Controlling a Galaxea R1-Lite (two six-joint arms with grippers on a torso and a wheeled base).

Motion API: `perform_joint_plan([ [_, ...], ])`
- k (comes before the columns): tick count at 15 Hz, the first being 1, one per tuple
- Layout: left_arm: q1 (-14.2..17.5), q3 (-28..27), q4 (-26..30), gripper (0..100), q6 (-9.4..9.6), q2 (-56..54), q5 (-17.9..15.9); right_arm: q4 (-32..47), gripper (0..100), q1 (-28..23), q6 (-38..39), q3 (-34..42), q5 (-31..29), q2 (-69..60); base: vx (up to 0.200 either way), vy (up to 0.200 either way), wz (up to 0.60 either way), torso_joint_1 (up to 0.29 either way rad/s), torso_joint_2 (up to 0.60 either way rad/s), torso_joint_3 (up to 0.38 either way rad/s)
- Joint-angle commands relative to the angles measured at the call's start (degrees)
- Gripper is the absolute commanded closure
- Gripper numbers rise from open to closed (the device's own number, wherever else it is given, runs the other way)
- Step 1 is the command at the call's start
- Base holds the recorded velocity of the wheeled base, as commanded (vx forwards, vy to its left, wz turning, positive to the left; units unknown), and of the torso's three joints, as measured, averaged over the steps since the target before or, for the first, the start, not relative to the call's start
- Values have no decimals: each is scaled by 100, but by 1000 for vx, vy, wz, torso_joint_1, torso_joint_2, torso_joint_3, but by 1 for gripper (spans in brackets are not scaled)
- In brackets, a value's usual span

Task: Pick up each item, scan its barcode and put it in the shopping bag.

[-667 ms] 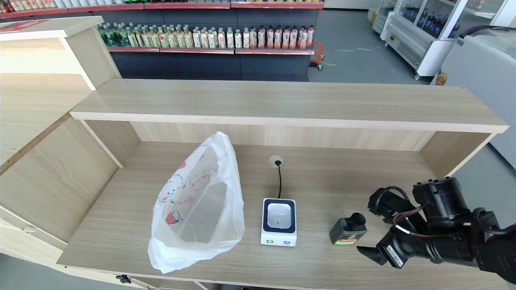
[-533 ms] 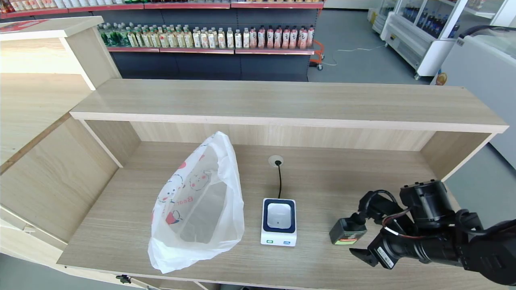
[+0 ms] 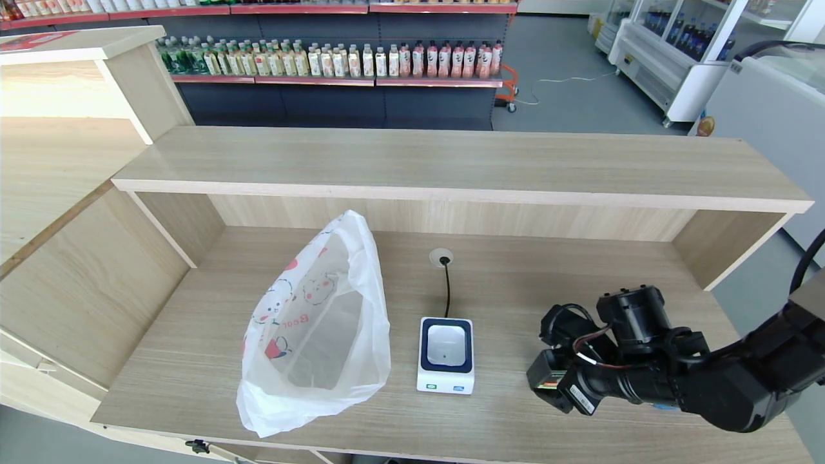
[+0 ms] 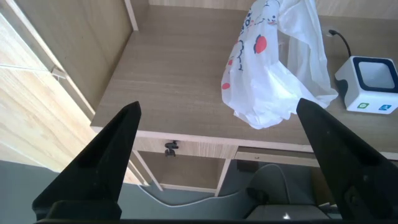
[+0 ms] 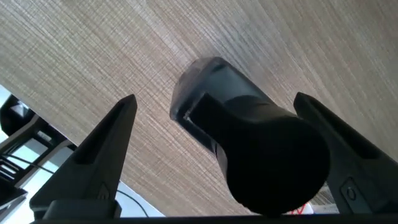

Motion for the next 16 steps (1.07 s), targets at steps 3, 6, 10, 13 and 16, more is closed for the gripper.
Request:
perform_joint_plan([
  [3, 0, 0, 0, 0, 2, -2, 1, -126, 0, 6, -33, -274, 470, 285, 0, 0, 0, 0, 0, 0],
  [6, 0, 0, 0, 0, 2, -2, 1, -170, 100, -3, -244, -274, 549, 390, 0, 0, 0, 0, 0, 0],
  [10, 0, 0, -9, 0, -7, -2, 1, -302, 100, -3, -253, -213, 549, 355, 0, 0, 0, 0, 0, 0],
  [13, 0, 0, 0, 0, 2, -2, 1, -372, 100, -38, -218, -90, 549, 179, 0, 0, 0, 0, 0, 0],
  [16, 0, 0, 0, 0, -7, -2, 1, -935, 100, -82, 714, 280, 558, -322, 0, 0, 0, 0, 0, 0],
])
